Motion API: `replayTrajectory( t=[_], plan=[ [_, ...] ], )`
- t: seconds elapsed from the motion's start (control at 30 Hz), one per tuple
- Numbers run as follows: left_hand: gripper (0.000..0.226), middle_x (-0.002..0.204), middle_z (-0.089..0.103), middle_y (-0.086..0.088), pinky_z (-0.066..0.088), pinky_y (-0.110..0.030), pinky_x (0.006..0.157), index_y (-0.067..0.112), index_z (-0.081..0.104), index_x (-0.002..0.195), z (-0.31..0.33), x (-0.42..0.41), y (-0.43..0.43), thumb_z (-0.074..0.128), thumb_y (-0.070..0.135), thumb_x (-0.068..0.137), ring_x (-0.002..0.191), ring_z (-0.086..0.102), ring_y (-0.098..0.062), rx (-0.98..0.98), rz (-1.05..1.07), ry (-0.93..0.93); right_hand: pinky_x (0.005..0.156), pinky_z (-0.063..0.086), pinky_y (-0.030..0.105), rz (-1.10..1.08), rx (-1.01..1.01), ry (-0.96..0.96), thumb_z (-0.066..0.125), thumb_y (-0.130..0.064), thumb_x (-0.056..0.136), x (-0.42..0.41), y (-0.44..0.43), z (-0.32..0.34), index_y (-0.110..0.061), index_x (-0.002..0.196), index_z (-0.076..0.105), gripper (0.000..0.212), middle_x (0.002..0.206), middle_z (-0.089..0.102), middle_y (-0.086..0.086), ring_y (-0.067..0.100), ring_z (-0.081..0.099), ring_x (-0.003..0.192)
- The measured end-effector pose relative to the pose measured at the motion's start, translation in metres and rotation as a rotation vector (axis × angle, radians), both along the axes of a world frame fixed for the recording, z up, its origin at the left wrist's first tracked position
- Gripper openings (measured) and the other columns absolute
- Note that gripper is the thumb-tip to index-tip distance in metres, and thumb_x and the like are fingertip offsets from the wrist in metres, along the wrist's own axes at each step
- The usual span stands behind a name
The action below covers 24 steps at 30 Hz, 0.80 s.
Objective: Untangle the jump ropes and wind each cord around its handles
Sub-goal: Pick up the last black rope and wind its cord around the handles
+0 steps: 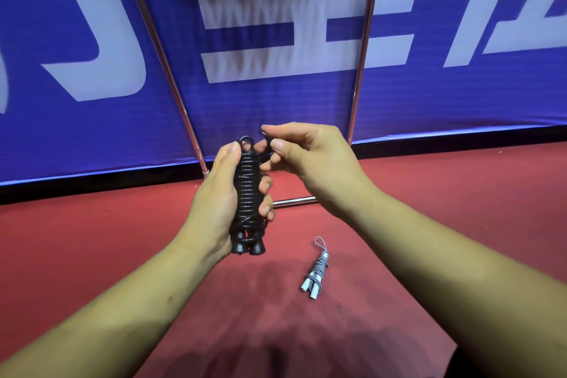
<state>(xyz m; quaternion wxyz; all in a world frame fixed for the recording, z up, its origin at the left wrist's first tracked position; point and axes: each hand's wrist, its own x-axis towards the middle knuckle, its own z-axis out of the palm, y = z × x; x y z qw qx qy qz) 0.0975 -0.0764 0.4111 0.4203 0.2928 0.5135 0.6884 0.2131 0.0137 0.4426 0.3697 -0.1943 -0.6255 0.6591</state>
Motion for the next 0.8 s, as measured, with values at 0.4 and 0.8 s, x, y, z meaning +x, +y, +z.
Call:
replayTrajectory(
  t=[0.4,0.8],
  plan=[
    [0.035,0.065,0.052,-0.006,0.047,-0.029,0.048,0.022,0.051,0.116,-0.001,0.009,0.002,0.040,0.051,0.100,0.041,0.046,-0.021,-0.010,-0.060,-0.167,0.068,0.049,0.020,-0.159,0.731,-0.406,0.054,-0.011,0.096,-0.001,-0.005,0.000,-0.003,0.090,0.069,0.018,0.074,0.072,0.009,0.011,0.069,0.068],
    [0.020,0.068,0.052,-0.011,0.042,-0.034,0.058,0.022,0.046,0.104,0.009,-0.003,0.001,0.042,0.041,0.102,0.042,0.048,-0.023,-0.034,-0.182,0.093,0.075,0.047,0.042,-0.197,0.950,-0.472,0.052,-0.012,0.096,0.000,-0.002,-0.001,-0.006,0.103,0.060,0.012,0.089,0.068,0.009,0.030,0.062,0.085]
  ],
)
